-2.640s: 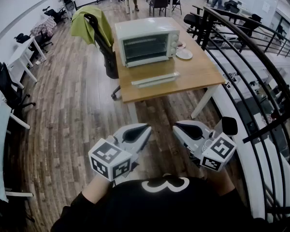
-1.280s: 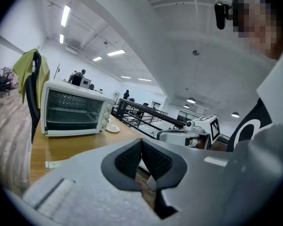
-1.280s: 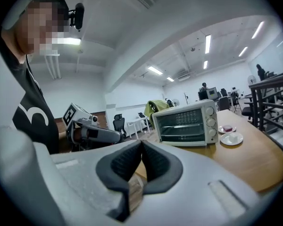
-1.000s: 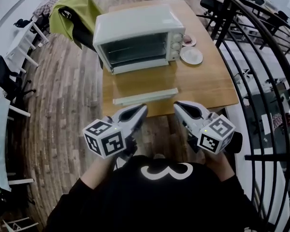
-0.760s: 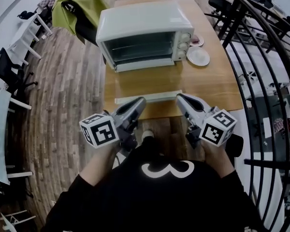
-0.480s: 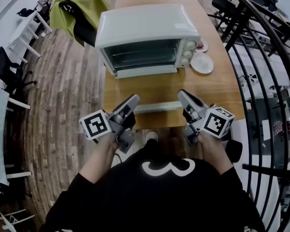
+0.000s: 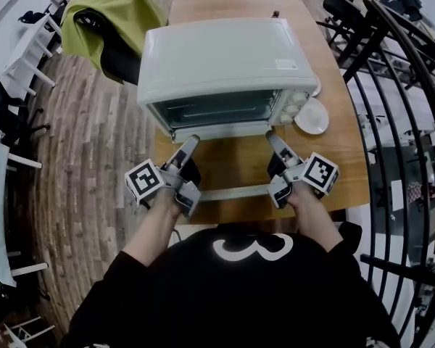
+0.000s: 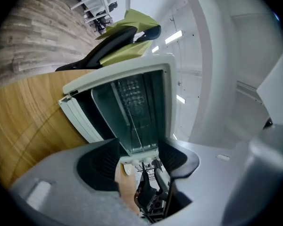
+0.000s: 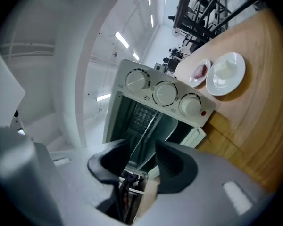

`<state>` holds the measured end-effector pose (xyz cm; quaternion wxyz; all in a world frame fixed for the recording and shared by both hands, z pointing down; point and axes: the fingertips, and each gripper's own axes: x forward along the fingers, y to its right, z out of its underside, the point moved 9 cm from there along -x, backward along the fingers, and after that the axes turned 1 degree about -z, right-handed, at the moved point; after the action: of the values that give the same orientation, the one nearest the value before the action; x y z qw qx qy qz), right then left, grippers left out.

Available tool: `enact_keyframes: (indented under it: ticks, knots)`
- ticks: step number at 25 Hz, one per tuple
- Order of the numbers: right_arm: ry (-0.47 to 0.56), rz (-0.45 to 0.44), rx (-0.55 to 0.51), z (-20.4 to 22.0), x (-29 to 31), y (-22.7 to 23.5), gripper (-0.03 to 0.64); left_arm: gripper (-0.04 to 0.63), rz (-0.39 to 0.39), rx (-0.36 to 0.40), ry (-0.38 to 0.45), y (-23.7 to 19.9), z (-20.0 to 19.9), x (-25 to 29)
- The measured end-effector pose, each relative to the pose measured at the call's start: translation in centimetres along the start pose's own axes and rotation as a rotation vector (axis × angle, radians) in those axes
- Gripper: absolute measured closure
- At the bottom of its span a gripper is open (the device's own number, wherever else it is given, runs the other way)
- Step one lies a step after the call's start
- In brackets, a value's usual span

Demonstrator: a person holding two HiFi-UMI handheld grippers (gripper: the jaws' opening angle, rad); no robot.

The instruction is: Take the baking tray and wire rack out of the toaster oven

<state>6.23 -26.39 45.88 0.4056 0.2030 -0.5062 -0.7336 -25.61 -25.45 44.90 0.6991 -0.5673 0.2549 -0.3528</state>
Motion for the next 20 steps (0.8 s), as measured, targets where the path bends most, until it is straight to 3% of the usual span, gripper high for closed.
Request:
enact_keyframes:
  ticks: [6, 11, 20]
  knots:
    - [0.043, 0.054, 0.110, -1.0, 4.9, 3.1, 0.453, 0.353, -0.101, -0.083, 0.077, -4.6, -3.7, 2.4]
    - [0.046, 0.096, 0.121, -0.9, 8.6, 4.7, 0.453, 0.354, -0.187, -0.120, 0.145, -7.3, -5.7, 3.7]
    - [0.080, 0.115, 0.204, -0.7, 11.8, 6.1, 0.453, 0.417, -0.211, -0.135, 0.205, -9.0, -6.9, 5.4]
